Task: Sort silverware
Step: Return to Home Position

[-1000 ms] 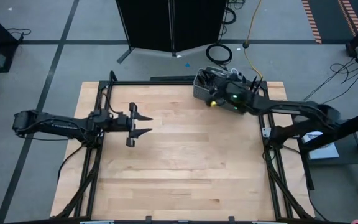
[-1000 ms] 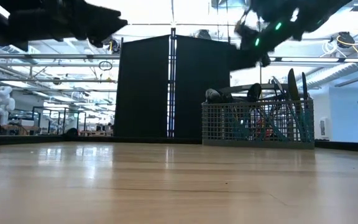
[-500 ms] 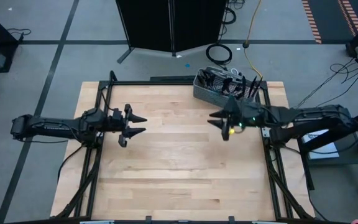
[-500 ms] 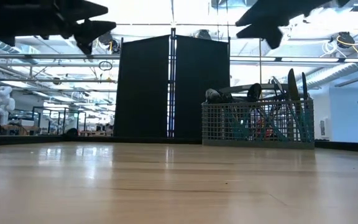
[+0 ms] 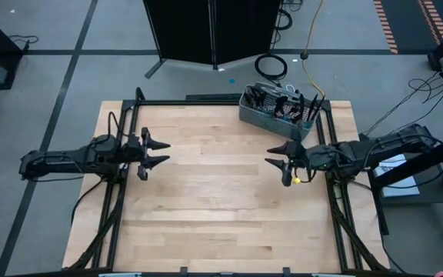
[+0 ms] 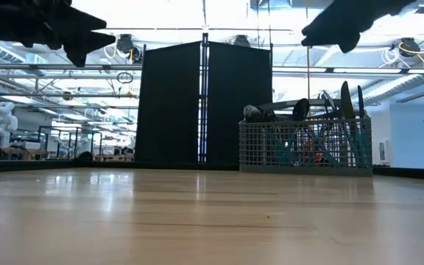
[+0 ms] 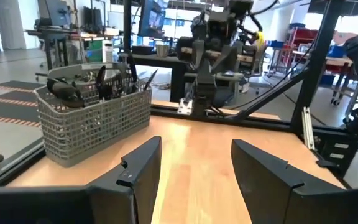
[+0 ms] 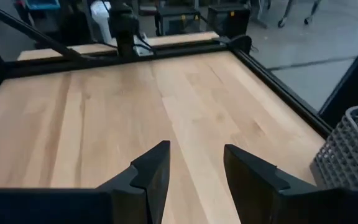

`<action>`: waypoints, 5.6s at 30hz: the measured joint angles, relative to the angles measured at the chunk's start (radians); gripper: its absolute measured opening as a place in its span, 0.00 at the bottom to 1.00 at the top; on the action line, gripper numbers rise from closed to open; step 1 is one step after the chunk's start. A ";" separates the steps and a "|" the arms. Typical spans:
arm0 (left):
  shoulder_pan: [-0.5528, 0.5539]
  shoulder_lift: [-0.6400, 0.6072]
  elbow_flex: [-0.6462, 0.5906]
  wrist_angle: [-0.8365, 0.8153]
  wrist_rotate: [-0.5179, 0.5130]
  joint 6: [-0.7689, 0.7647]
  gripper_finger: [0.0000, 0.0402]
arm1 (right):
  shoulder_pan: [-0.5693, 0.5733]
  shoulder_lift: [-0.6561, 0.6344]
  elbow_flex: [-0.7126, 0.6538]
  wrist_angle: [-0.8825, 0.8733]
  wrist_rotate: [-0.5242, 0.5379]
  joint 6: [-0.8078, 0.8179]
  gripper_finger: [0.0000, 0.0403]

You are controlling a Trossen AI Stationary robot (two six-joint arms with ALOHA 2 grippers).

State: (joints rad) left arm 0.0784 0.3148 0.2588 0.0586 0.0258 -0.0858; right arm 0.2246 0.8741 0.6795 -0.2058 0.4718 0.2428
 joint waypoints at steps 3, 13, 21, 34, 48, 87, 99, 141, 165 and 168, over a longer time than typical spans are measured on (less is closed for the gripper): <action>0.000 -0.022 0.000 -0.012 -0.004 0.006 0.48 | -0.015 -0.058 -0.097 0.118 -0.034 -0.042 0.36; 0.000 -0.028 0.000 -0.015 -0.059 0.014 0.48 | -0.149 -0.205 -0.420 0.492 -0.215 -0.031 0.36; 0.000 -0.029 -0.076 0.094 -0.060 -0.019 0.48 | -0.186 -0.249 -0.570 0.632 -0.148 0.034 0.36; 0.000 -0.063 -0.153 0.148 -0.054 -0.041 0.48 | -0.219 -0.390 -0.666 0.577 -0.098 0.055 0.36; 0.000 -0.117 -0.153 0.081 -0.055 -0.067 0.48 | -0.291 -0.592 -0.664 0.272 -0.137 0.053 0.36; -0.004 -0.112 -0.252 0.212 -0.134 -0.138 0.48 | -0.311 -0.643 -0.664 0.257 -0.239 0.003 0.36; -0.004 -0.112 -0.252 0.212 -0.132 -0.141 0.48 | -0.311 -0.643 -0.664 0.257 -0.239 0.003 0.36; -0.004 -0.112 -0.253 0.212 -0.132 -0.139 0.48 | -0.311 -0.643 -0.664 0.257 -0.239 0.003 0.36; -0.004 -0.112 -0.253 0.212 -0.132 -0.139 0.48 | -0.311 -0.643 -0.664 0.257 -0.239 0.003 0.36; -0.004 -0.112 -0.253 0.212 -0.132 -0.139 0.48 | -0.311 -0.643 -0.664 0.257 -0.239 0.003 0.36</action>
State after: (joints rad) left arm 0.0745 0.2025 0.0059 0.2707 -0.1062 -0.2249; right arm -0.0860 0.2310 0.0154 0.0516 0.2333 0.2459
